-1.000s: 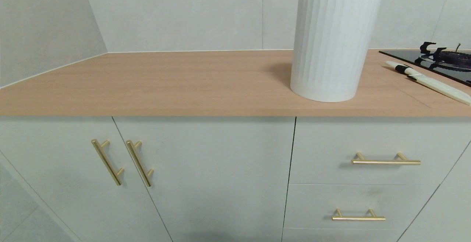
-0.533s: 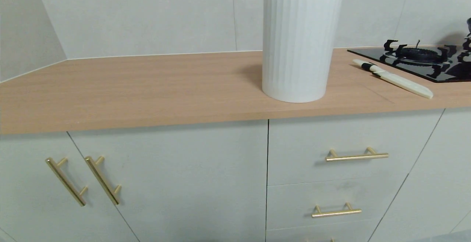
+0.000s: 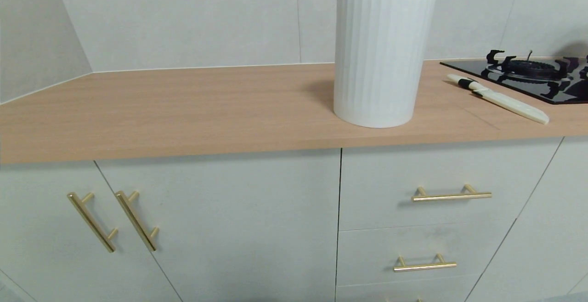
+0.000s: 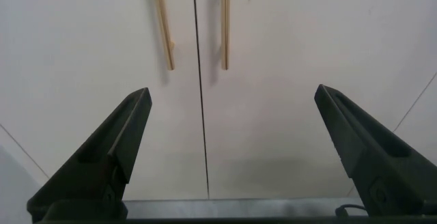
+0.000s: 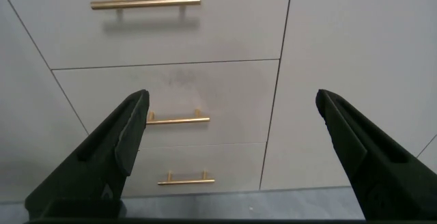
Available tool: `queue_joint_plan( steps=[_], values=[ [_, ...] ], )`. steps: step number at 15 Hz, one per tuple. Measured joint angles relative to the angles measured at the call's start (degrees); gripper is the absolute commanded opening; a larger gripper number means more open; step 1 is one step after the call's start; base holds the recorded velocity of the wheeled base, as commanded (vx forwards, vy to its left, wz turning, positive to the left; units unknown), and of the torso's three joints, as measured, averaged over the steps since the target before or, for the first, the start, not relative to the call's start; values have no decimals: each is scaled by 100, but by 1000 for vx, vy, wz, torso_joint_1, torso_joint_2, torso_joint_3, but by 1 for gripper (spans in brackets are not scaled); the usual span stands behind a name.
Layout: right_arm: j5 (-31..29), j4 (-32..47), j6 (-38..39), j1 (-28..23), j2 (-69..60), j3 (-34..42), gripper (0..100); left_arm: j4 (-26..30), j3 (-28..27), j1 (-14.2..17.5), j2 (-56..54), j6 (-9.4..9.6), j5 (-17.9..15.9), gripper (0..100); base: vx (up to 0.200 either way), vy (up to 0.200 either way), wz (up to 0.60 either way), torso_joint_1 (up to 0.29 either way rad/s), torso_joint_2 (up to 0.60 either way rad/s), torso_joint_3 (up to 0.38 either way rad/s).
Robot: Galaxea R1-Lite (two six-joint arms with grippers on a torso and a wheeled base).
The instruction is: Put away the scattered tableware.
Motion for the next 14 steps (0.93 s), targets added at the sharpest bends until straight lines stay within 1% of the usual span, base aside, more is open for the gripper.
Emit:
queue_joint_plan(
  steps=[7, 14],
  values=[
    [5, 0, 0, 0, 0, 0, 100, 0, 0, 0, 0, 0, 0, 100, 0, -200, 0, 3, 3, 3],
    [5, -2, -6, 0, 0, 0, 100, -2, -2, 2, 0, -2, -2, 100, 0, 0, 0, 0, 0, 0]
  ],
)
